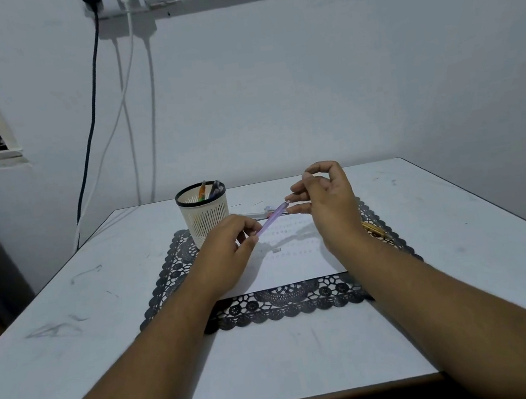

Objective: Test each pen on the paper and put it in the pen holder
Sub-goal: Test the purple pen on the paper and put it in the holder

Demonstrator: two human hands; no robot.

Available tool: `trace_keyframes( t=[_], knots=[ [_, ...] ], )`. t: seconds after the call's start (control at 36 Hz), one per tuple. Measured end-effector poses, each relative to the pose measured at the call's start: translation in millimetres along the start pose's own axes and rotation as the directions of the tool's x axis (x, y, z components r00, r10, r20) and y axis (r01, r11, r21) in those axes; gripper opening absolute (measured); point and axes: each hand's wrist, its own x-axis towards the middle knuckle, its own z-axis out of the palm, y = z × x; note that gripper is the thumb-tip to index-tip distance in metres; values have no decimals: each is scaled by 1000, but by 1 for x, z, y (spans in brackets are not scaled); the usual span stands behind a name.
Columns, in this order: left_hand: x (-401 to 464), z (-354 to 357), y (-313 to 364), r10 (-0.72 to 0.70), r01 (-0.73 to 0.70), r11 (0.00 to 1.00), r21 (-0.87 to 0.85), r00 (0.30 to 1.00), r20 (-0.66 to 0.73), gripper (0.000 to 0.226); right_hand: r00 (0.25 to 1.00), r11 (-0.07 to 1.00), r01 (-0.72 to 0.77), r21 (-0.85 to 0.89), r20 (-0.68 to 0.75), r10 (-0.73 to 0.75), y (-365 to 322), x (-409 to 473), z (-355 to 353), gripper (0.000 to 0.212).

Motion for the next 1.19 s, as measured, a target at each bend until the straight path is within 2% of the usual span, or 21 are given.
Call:
trace_keyframes(
  t=[0.25,0.53,0.89,1.08,1.14,1.19],
  knots=[
    [0,0,-1,-14,13,1000,-26,1000,-11,12,997,996,23,-90,78,-16,8,-1,0,4],
    [1,1,0,-31,30,998,-56,999,-22,14,993,991,38,-126,112,-23,12,-3,-2,4],
    [1,0,-1,-80,75,993,-94,996,-43,14,988,962,92,-258,144,-56,19,-2,-4,9],
    [3,-1,-4,-149,135,977,-164,986,-75,15,984,878,163,-451,143,-109,22,3,-11,11],
    [4,-2,-5,-171,154,972,-176,981,-89,18,973,802,157,-576,230,-26,25,5,-13,9],
    [4,-2,-7,-190,171,969,-181,977,-94,18,936,700,151,-697,329,125,30,4,-13,7]
  ],
)
